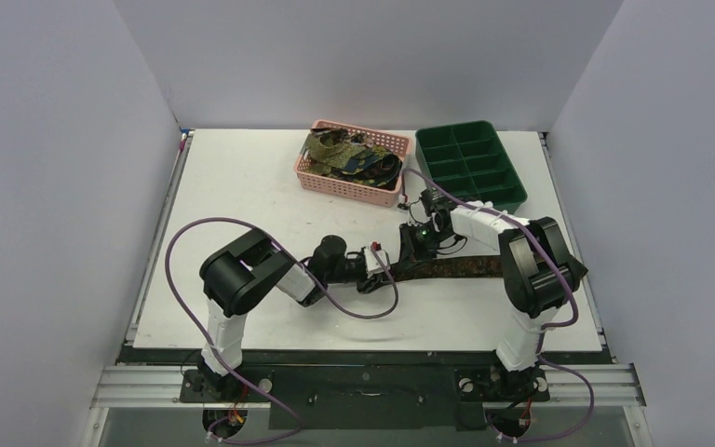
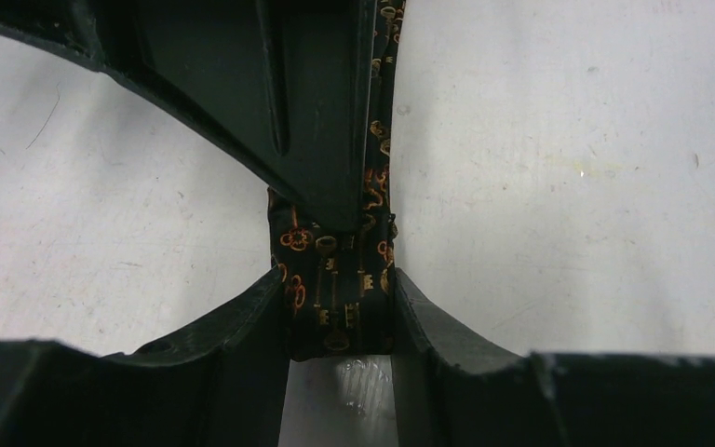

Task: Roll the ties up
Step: Roll the tie at the center of the board.

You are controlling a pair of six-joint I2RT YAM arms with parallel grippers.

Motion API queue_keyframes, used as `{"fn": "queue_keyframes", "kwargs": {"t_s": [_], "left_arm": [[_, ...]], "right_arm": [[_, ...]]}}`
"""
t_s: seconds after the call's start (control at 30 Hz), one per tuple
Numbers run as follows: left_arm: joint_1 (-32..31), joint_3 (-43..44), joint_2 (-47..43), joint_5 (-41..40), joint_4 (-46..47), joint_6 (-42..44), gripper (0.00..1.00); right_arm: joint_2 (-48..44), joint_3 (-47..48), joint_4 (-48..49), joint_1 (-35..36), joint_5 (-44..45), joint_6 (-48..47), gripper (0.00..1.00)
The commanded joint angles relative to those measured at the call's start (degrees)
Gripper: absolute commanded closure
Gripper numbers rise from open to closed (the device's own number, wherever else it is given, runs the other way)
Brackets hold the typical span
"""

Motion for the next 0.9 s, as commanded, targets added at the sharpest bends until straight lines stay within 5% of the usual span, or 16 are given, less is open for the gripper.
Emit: {"fn": "queue_keyframes", "kwargs": {"t_s": [0.0,0.37,0.57,0.77,0.87], "left_arm": [[3.1,-2.1,-1.2,-1.9,-9.8,3.7,0.65],[4.4,-0.7,1.3,5.8,-1.1,-5.4,0.37],[3.2,2.0,5.6,6.1,7.2,-14.7,0.31],[0.8,5.0,9.6,3.9,11.3,-20.1,0.34],[0.2,5.5,11.4,2.6,12.4,-20.4,0.51]], "right_arm": [[-1.1,-0.5,-4.7,-2.0,3.2,-1.7,1.00],[9.0,3.0,-2.4,-2.0,13.1,-6.0,1.00],[8.7,1.0,-0.6,-1.9,14.0,-4.7,1.00],[8.9,-0.7,2.1,-1.8,13.0,-2.3,1.00],[9.2,-0.7,3.1,-1.9,12.0,-1.8,1.00]]}}
